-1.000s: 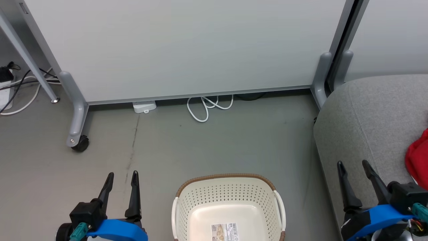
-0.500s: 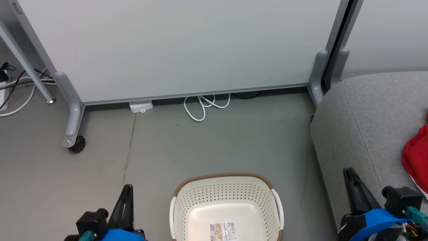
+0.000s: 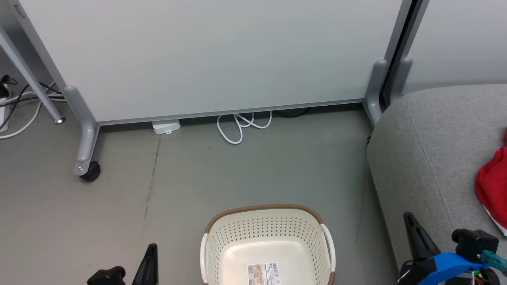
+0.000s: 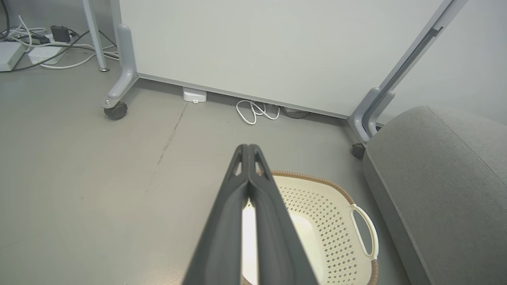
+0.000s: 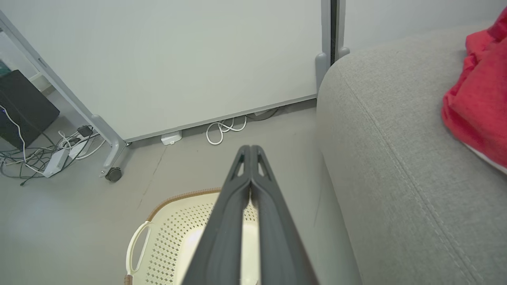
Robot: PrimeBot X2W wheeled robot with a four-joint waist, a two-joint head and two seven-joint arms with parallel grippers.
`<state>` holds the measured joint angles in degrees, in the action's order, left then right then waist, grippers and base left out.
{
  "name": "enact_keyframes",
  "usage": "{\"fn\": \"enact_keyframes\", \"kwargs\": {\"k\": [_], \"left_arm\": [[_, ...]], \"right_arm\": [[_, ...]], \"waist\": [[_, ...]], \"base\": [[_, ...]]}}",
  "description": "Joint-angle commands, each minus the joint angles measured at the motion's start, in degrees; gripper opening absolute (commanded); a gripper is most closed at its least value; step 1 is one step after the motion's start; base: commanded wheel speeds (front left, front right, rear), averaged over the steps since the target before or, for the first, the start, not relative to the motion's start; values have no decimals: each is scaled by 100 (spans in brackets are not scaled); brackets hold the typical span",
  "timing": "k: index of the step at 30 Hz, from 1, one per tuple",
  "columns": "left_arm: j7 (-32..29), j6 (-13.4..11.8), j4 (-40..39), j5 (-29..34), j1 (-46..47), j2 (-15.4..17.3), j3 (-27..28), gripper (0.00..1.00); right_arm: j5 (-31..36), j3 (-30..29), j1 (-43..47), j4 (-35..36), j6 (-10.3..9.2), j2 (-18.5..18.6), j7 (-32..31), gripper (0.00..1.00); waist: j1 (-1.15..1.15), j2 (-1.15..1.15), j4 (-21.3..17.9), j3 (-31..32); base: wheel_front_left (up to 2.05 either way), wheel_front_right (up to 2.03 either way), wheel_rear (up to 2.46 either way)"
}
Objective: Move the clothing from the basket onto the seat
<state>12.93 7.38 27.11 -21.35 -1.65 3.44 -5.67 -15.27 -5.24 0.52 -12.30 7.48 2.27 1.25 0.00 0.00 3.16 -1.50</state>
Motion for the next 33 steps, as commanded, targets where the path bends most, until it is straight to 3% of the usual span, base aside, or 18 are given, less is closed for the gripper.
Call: {"fn": "enact_keyframes", "kwargs": {"k": [1, 33], "left_arm": [[-63, 1, -149, -282, 133, 12, 89, 0], [-807, 6, -621, -2973, 420, -14, 543, 0]], "right_arm": [[-315, -15, -79, 70, 0, 16, -26, 0], [-3237, -61, -346, -15, 1, 41, -319, 0]], "waist": [[0, 0, -4, 2], [0, 0, -89, 37]], "base": [[0, 0, 0], [0, 0, 0]]}}
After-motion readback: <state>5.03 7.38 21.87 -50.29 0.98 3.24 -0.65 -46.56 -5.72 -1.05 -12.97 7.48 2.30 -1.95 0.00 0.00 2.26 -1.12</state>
